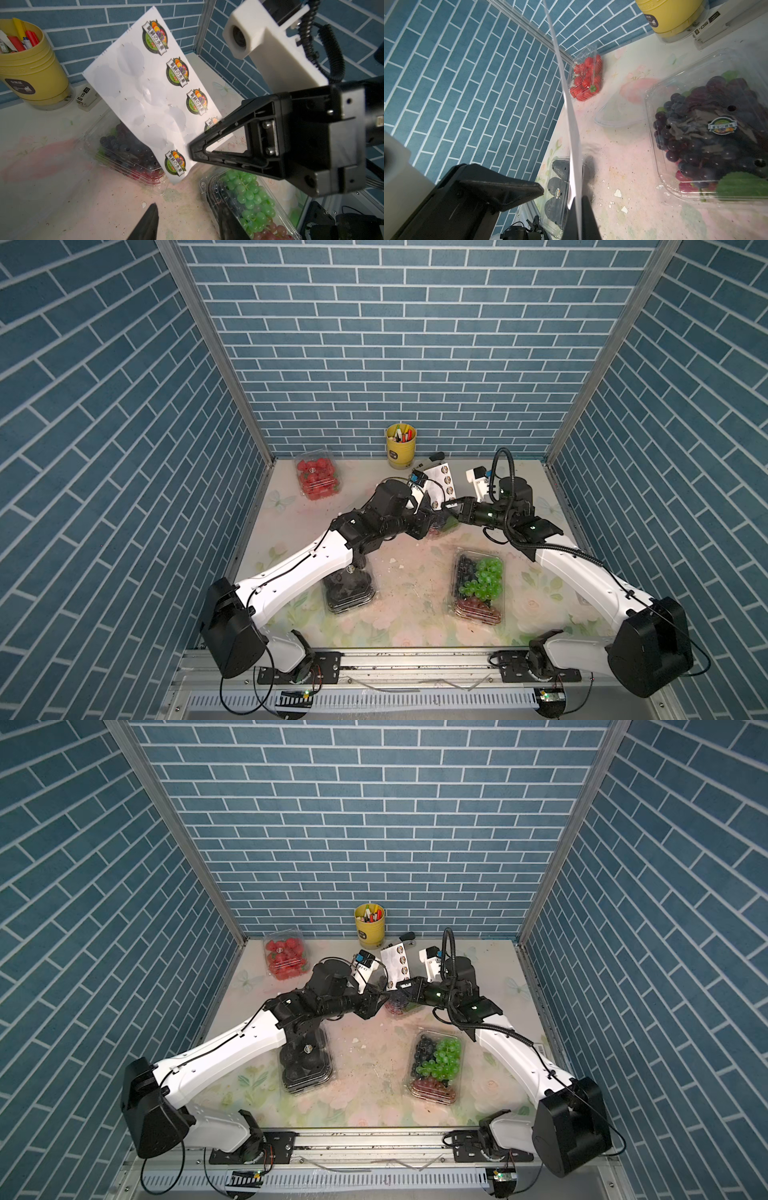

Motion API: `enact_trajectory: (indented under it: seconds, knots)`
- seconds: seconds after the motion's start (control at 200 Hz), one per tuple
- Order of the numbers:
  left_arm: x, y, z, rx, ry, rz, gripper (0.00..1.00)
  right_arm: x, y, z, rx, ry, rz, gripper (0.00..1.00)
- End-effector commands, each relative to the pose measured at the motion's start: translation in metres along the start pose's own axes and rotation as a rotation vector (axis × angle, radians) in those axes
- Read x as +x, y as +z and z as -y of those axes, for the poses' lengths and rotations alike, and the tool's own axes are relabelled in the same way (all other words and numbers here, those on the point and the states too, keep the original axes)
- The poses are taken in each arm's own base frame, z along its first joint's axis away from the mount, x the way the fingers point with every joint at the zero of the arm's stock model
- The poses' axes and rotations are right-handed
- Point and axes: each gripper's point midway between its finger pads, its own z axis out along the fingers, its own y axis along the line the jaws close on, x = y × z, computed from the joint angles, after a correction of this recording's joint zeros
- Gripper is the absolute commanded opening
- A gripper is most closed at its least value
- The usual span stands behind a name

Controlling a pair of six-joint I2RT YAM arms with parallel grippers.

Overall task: Label fruit boxes
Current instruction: Tear off the label from the label sticker.

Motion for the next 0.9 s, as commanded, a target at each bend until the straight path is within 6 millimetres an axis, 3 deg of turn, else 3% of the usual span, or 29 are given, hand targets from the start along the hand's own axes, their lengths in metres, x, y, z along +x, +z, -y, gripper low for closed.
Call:
enact_trajectory:
  seconds: [0.0, 0.665, 0.895]
  knots:
    - [-0.008, 0.0, -0.001, -0.037, 0.031, 0.01, 0.48, -0.01, 0.0, -0.013, -0.011, -0.063, 0.02, 0.0]
    - [-0.006, 0.019, -0.015, -0.142, 0.048, -0.031, 0.44, -0.007, 0.004, -0.022, -0.036, -0.077, 0.01, 0.0]
    - [-0.009, 0.016, -0.023, -0.193, 0.044, -0.019, 0.36, -0.006, 0.002, -0.024, -0.043, -0.081, 0.011, 0.0]
